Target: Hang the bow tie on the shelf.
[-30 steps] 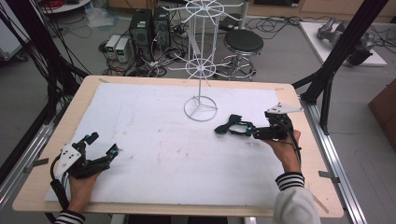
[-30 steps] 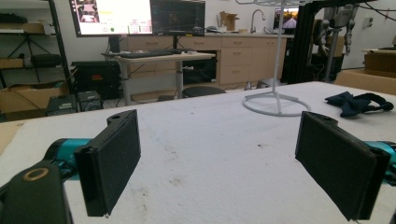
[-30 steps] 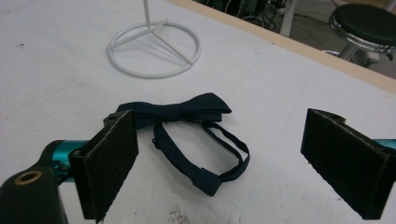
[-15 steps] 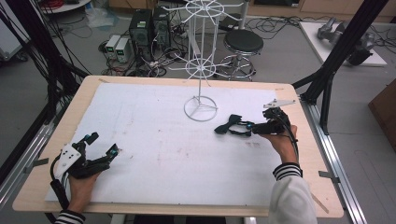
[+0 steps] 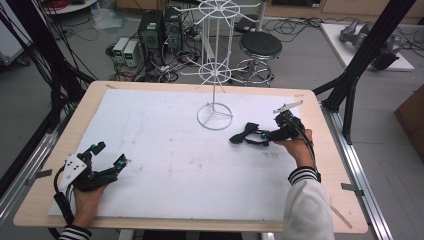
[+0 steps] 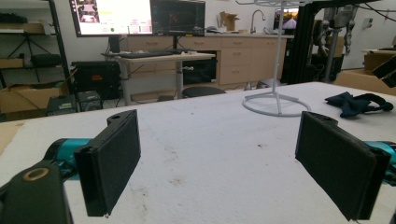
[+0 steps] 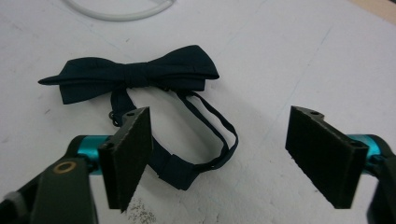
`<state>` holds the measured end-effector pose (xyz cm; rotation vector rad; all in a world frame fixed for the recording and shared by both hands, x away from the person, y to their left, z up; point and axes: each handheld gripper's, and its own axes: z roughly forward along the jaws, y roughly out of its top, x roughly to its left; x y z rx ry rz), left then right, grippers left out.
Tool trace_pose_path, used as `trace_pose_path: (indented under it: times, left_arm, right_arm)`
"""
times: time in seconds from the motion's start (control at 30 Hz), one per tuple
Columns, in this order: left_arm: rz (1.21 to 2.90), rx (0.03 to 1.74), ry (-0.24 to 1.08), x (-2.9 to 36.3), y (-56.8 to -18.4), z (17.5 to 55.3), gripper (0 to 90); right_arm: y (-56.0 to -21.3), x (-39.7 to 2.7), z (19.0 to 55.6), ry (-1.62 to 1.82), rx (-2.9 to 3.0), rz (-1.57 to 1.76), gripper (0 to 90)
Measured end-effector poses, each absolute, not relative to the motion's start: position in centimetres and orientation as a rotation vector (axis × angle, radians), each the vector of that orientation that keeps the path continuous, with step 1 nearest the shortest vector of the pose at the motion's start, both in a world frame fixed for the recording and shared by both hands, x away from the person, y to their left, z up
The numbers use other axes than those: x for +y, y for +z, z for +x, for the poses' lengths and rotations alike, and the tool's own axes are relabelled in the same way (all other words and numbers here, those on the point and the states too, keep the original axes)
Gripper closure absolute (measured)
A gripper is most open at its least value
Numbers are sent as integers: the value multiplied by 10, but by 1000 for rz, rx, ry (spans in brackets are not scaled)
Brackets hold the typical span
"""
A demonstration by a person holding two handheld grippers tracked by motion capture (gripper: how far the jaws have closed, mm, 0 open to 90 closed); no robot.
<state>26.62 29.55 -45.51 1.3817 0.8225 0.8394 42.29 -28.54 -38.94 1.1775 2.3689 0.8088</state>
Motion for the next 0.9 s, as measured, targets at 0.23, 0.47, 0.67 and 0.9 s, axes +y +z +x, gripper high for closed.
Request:
trace_pose_path:
  times: [0.23, 0.47, 0.67, 0.9]
  left_arm:
    - [1377, 819, 841, 296, -455, 266, 145]
    - [1379, 820, 840, 296, -455, 266, 145]
    - [1380, 819, 838, 296, -455, 266, 145]
    - [1380, 819, 835, 296, -455, 266, 145]
  right_arm:
    - [-400, -283, 431, 753, 2428, 1192, 295]
    - [-408, -283, 437, 685, 2464, 1189, 347]
    - [-414, -283, 442, 674, 2482, 1212, 430]
    - [-417, -280, 443, 622, 2494, 1223, 606]
